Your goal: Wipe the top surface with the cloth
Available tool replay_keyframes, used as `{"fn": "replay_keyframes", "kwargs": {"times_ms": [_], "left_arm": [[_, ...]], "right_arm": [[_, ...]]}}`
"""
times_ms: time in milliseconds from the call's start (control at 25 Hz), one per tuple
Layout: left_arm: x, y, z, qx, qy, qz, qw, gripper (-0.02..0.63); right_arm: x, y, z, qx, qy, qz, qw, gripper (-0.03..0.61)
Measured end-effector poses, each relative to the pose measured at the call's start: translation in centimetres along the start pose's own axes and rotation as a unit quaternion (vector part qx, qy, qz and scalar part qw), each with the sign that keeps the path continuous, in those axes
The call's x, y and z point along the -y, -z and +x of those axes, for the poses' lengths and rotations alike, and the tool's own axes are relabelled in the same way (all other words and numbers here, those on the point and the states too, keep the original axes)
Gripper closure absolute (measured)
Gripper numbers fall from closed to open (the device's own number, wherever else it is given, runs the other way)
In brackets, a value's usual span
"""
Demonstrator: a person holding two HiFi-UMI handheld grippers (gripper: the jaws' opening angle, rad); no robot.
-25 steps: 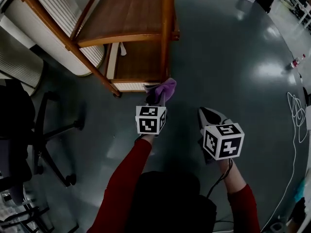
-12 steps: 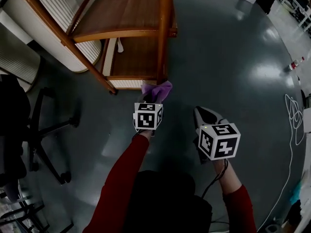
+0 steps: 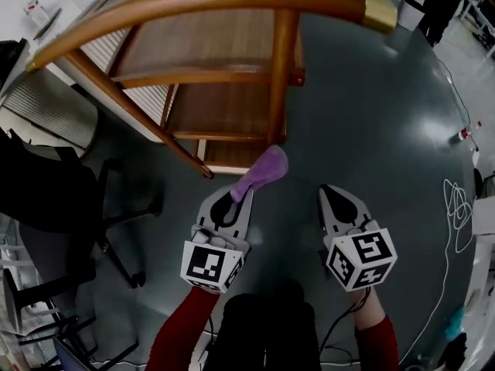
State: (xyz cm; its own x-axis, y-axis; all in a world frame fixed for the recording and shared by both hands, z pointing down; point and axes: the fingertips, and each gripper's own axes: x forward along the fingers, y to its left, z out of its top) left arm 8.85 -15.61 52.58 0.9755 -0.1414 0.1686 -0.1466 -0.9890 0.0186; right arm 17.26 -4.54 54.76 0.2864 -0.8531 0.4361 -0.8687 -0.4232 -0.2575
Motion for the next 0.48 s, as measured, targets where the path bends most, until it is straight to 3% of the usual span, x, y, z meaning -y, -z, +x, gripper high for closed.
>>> {"fn": "replay_keyframes", "kwargs": {"times_ms": [320, 480], "left_arm": [[3.2, -16.9, -5.5, -0.039, -0.011, -0.057, 0.9975, 0.566], [4.4, -25.7, -7.8, -0.035, -0.022, -0.040, 0.9983, 0.566]], "right_arm": [[-5.1, -17.1, -11.4, 0.026, -0.012, 0.028, 0.999, 0.575], [-7.5, -25.6, -16.8, 0.064, -0.012, 0.033, 0.997, 0.575]]}}
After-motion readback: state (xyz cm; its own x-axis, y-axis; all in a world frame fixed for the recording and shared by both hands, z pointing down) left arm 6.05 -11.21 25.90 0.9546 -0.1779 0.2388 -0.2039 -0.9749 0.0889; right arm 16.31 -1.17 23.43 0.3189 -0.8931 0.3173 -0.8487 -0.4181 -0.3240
